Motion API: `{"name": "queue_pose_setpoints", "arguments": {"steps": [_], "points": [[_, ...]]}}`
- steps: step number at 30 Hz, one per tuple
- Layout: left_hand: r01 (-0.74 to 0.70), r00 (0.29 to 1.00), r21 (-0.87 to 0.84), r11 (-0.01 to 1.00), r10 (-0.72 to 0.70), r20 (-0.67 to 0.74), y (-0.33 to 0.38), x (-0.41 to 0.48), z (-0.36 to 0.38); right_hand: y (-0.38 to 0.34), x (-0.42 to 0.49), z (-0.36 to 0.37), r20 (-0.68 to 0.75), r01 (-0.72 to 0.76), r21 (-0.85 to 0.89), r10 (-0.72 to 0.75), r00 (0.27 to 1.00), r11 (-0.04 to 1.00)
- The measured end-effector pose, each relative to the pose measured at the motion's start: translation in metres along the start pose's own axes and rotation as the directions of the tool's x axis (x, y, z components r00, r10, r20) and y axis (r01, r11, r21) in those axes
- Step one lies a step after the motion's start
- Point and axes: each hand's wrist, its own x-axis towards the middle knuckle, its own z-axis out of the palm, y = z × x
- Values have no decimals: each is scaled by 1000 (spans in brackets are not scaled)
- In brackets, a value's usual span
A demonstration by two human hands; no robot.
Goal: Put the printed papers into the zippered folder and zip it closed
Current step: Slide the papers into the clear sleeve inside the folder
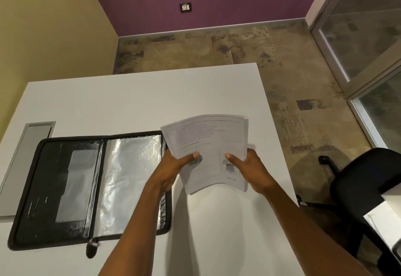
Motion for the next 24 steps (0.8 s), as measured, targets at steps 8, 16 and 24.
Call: {"name": "queue_pose_setpoints", "arguments": {"steps": [8, 16, 24], "points": [[-200, 956, 17, 980, 199, -214, -28, -7, 24, 27, -9, 21, -228, 16, 135, 15, 974, 991], [-129, 960, 64, 990, 141, -241, -58, -13, 24, 46, -17, 26, -279, -14, 234, 81, 957, 972], [-151, 953, 48, 987, 158, -258, -61, -15, 20, 50, -13, 25, -277, -12, 212, 72, 958, 977]]}}
